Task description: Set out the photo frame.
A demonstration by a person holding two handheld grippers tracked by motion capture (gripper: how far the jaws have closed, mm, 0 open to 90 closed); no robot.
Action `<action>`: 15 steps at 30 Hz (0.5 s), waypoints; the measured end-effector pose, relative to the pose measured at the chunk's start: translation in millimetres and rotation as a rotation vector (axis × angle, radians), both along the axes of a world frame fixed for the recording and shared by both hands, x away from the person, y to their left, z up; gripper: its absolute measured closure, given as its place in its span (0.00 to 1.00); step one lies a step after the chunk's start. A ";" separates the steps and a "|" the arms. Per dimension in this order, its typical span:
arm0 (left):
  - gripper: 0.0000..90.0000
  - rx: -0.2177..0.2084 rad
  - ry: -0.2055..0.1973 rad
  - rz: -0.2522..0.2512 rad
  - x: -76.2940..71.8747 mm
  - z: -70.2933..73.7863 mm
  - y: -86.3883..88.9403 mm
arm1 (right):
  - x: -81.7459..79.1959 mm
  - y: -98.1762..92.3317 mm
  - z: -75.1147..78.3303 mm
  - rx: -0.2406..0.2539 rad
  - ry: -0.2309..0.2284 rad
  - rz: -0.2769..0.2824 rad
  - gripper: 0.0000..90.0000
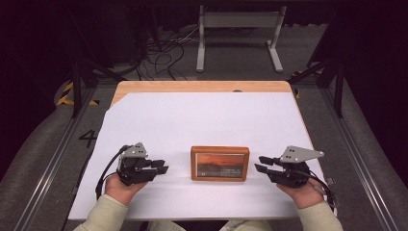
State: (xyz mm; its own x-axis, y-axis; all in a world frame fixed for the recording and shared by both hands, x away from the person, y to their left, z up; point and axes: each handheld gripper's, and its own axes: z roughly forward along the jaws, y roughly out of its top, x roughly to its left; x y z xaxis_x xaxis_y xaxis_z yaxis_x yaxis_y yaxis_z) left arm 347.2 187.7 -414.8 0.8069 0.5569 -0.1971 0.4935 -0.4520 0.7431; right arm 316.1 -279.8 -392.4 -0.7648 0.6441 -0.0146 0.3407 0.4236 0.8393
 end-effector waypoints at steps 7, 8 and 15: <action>0.63 0.021 -0.060 0.040 2.9 1.0 13.0 | 19.7 -27.4 -1.8 -0.011 -0.023 -0.088 0.50; 0.62 0.027 -0.073 0.048 3.1 0.6 14.9 | 22.1 -30.3 -3.3 -0.016 -0.012 -0.097 0.48; 0.53 0.055 -0.122 0.096 6.7 -6.1 30.2 | 32.1 -48.6 -15.0 -0.026 0.005 -0.147 0.37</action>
State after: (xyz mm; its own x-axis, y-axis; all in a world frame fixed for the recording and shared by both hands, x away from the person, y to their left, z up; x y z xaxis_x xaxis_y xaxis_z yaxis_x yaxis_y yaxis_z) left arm 354.0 217.8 -420.9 0.7657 0.6395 -0.0681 0.4438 -0.4487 0.7757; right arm 348.2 -328.4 -407.4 -0.6622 0.7488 -0.0289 0.4050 0.3901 0.8269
